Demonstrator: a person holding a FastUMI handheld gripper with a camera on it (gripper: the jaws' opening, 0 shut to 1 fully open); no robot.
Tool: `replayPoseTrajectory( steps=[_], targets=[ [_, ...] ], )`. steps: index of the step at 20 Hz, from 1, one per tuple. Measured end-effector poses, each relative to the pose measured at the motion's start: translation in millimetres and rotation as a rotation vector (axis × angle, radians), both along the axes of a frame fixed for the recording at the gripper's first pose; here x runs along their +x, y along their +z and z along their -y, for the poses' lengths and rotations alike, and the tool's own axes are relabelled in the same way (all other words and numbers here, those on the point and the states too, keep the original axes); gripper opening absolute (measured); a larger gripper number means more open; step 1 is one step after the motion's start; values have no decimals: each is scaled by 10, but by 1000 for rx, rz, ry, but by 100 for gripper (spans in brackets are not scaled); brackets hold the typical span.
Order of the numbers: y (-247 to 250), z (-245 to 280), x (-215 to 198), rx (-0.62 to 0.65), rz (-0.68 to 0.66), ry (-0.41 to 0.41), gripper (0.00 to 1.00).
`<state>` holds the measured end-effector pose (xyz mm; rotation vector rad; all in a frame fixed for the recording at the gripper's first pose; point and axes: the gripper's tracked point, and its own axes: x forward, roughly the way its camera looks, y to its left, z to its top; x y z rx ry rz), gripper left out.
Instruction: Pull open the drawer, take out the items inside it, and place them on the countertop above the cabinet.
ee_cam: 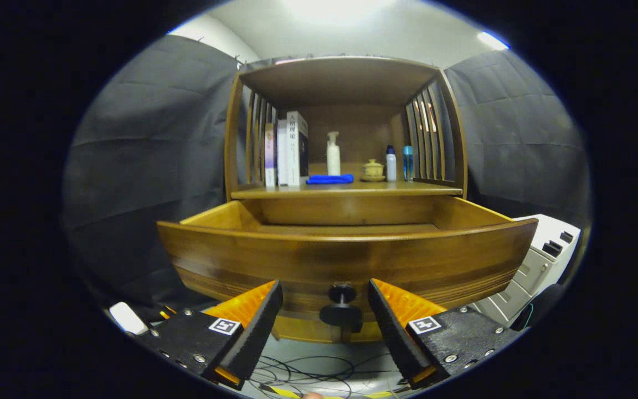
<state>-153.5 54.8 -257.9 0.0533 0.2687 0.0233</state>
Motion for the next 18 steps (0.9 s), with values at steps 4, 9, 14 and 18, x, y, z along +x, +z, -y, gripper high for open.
replayPoseTrajectory(
  steps=[4, 9, 14, 18],
  targets=[
    [487, 24, 86, -60, 60, 12, 95],
    [693, 79, 342, -133, -44, -11, 95],
    [1055, 108, 708, -131, -60, -74, 95],
    [1149, 61, 1003, -45, -108, -88, 95]
  ],
)
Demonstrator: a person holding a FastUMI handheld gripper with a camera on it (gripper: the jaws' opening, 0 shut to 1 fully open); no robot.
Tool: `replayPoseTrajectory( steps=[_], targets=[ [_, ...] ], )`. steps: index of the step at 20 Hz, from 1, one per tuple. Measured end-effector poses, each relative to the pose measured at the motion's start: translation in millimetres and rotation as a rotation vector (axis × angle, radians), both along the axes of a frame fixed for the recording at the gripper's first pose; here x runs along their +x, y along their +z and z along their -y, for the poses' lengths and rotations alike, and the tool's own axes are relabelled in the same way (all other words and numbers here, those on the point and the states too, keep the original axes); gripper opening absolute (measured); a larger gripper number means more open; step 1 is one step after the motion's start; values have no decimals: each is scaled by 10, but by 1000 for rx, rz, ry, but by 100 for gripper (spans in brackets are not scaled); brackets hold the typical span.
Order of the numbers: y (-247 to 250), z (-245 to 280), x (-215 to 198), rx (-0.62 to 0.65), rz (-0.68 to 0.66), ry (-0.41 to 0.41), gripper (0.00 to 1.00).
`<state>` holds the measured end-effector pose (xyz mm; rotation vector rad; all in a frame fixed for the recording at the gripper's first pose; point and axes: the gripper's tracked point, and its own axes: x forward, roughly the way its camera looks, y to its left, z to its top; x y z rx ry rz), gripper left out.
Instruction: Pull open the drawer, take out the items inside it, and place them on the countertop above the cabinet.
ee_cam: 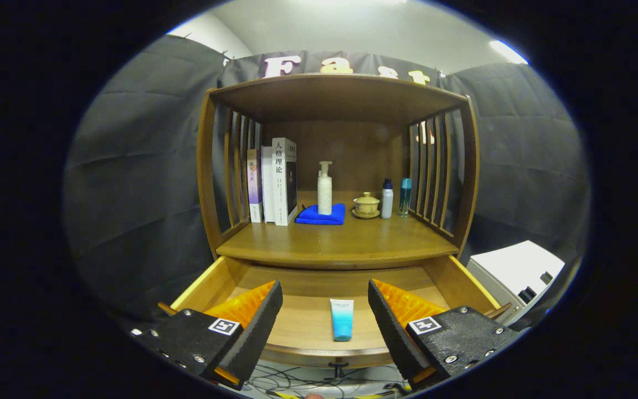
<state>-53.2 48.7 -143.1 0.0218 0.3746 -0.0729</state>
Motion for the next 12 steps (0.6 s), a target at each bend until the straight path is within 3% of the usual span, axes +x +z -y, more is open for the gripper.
replayPoseTrajectory(
  steps=[5, 7, 12],
  targets=[
    [-181, 304, 267, -90, -144, -84, 95],
    [-339, 314, 365, -95, -201, -82, 95],
    [-782, 485, 362, -106, -378, -135, 95]
  ],
)
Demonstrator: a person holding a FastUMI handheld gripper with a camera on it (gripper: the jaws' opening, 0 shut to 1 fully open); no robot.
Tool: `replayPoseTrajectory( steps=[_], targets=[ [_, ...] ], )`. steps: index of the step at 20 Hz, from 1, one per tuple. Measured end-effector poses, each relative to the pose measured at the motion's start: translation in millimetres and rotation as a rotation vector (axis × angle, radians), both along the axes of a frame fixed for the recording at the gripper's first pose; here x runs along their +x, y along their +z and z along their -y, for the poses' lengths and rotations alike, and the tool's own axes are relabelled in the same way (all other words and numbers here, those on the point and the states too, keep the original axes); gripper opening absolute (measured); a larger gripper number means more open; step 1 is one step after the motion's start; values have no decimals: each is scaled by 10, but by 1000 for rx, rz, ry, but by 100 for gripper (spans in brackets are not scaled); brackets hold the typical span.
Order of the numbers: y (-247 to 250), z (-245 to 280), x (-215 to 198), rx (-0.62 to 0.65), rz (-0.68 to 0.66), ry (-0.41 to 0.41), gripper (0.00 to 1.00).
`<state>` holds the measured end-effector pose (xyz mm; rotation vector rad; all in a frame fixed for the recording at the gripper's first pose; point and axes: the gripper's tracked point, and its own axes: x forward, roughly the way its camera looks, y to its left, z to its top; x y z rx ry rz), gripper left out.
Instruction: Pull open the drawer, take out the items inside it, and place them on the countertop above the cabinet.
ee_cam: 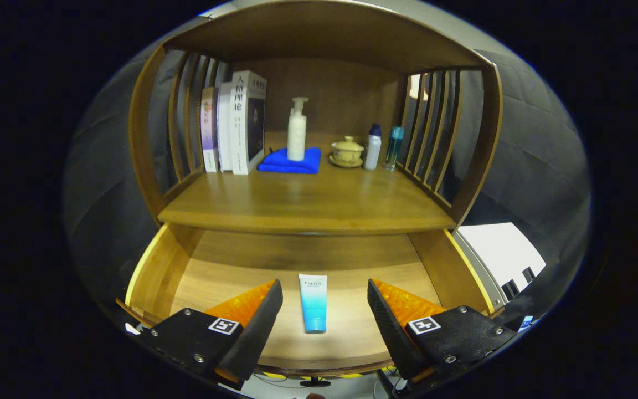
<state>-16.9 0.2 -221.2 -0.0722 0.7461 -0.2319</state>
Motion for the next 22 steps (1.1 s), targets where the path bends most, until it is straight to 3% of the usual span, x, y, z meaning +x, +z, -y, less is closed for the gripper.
replayPoseTrajectory(
  steps=[8, 16, 22],
  targets=[
    [-513, 137, -2, 178, -181, -173, 95],
    [-970, -5, 78, 124, -420, -136, 95],
    [-1192, -124, 127, 141, -487, -136, 96]
  ],
)
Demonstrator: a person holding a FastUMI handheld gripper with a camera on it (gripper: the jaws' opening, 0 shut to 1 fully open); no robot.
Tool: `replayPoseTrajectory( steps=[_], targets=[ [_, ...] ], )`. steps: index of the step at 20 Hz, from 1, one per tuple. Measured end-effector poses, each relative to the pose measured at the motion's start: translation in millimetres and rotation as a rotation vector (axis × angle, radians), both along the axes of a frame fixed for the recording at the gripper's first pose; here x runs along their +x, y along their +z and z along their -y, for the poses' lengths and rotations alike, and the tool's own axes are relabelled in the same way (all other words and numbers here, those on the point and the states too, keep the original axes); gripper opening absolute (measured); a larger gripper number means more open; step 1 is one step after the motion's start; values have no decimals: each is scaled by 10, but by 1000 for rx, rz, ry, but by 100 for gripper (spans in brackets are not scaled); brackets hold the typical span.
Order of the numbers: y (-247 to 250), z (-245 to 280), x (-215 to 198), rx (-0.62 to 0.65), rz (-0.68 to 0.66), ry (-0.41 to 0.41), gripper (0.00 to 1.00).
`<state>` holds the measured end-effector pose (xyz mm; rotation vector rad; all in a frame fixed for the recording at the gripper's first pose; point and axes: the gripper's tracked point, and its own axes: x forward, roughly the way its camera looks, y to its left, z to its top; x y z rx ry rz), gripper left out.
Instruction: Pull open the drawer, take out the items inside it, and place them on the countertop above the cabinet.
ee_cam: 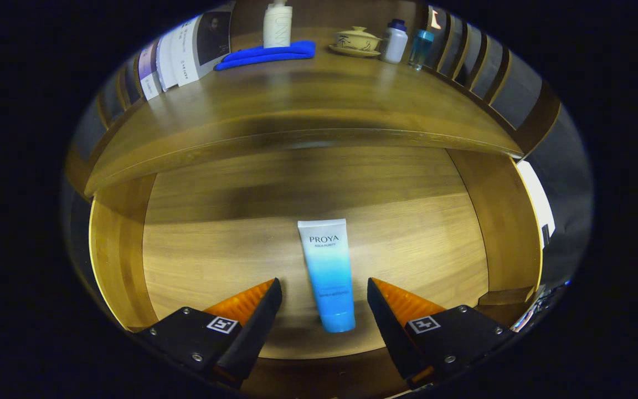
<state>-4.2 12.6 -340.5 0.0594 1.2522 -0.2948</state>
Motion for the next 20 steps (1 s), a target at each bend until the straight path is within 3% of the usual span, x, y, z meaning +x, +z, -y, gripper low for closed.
replayPoseTrajectory(
  steps=[9, 11, 14, 20],
  targets=[
    [-155, 67, -4, 41, -49, -65, 88],
    [-213, 69, -55, 68, -68, -72, 79],
    [-216, 68, -39, 97, -53, -103, 50],
    [-148, 76, -135, 66, -39, -82, 43]
  ],
)
